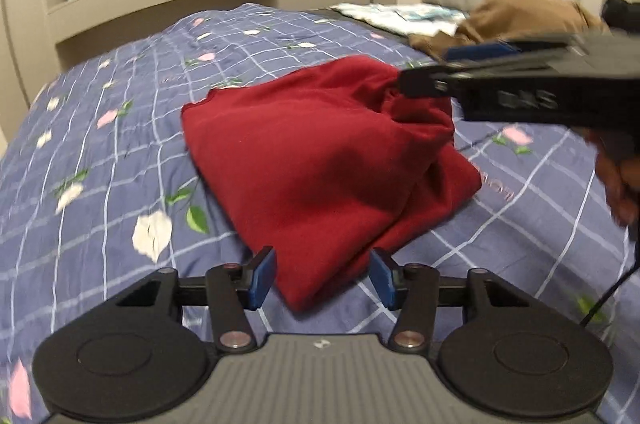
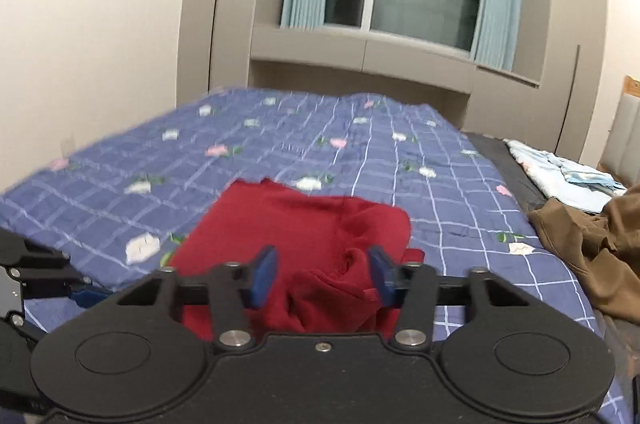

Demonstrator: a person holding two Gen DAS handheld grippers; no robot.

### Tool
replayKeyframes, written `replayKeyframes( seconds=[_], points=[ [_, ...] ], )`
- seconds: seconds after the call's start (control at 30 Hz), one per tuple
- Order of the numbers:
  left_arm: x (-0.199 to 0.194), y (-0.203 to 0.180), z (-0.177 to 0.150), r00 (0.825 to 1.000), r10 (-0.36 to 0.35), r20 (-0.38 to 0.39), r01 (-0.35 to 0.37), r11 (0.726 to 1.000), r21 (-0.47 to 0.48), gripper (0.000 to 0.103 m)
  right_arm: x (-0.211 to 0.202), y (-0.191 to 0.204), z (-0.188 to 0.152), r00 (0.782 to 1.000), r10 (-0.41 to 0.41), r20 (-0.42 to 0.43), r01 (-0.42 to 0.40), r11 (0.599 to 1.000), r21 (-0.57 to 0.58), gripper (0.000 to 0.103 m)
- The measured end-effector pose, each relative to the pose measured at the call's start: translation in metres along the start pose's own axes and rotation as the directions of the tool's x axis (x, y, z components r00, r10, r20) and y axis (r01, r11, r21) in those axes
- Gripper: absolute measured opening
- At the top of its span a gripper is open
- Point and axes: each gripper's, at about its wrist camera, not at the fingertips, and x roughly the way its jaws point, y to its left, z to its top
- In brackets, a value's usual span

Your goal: Fold small clothes

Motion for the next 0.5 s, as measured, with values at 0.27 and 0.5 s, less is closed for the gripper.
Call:
replayKeyframes(
  seconds=[0.27,0.5],
  points=[
    [0.014,-0.014,0.001,0.997,0.063,-0.036,-0.057,0.986,0.155,0.034,0.007,0.0,-0.012,0.997,0.02,-0.081,-0.021,1.0,-0.015,0.026],
    [0.002,-0.005,0.004,0.998,0.068,0.012,-0.068,0.992,0.109,0.006,-0.006,-0.015,-0.017,0.998,0.005,-0.058,-0.003,0.999,0.048,0.01]
  ],
)
